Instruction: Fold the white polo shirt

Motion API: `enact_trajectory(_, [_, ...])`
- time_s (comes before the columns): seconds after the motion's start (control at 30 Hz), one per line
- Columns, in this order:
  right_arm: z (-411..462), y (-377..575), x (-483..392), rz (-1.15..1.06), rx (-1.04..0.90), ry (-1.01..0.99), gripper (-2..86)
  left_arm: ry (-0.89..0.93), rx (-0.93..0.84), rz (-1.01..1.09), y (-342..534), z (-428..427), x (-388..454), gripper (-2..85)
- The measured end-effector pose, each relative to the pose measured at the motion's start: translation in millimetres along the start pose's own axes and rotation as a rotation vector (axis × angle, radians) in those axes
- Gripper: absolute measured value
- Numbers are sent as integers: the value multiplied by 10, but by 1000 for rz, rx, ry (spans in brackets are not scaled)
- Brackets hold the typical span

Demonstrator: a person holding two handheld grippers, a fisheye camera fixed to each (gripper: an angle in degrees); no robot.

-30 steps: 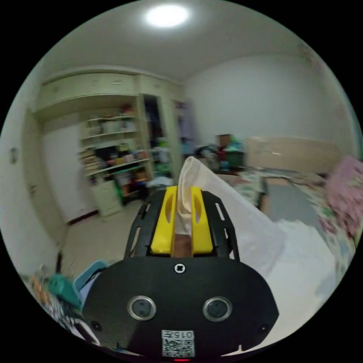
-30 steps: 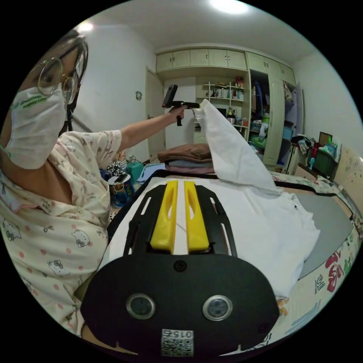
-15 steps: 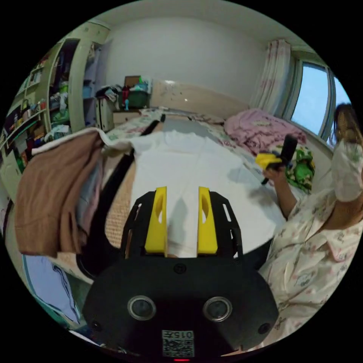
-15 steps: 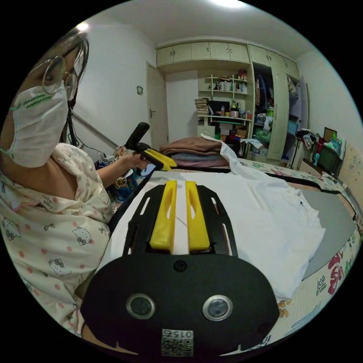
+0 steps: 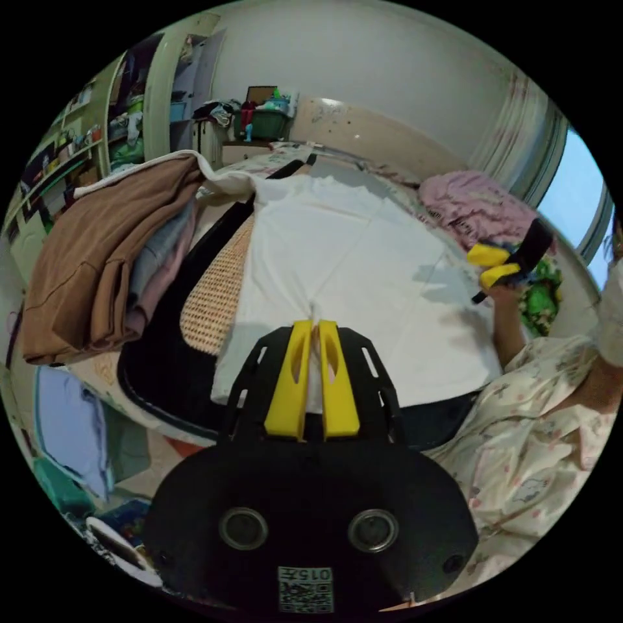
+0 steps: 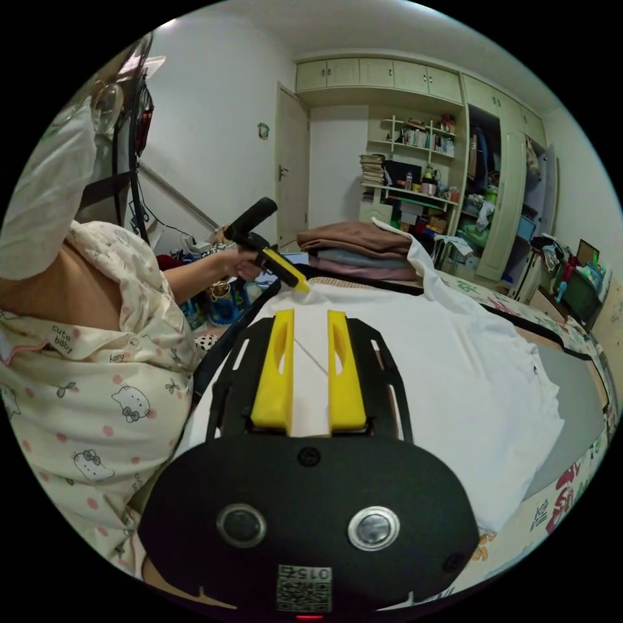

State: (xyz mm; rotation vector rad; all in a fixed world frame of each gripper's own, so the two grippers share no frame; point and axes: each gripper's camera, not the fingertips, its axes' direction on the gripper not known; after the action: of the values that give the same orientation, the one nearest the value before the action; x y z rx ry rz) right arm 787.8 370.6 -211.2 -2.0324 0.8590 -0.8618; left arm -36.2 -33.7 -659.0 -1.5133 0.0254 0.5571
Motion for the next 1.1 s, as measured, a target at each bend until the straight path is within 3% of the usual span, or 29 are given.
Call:
enact_trajectory(0.1, [147, -14, -139, -32, -9, 13, 117, 180, 124, -16, -150, -146, 19, 6])
enact_trajectory(0.2, [280, -4, -266, -54, -2, 38, 127, 241, 191, 9, -321, -151, 131, 1])
enact_trajectory(0.4, [615, 82, -454, -107, -51, 164, 136, 248, 218, 54, -413, 94, 244, 0])
enact_trajectory(0.63, [894, 212, -404, -20, -50, 196, 121, 290, 262, 31, -300, 454, 164, 0])
enact_trajectory(1.1, [853, 441, -206, 10, 24, 246, 39, 232, 340, -11, -60, 697, -2, 18])
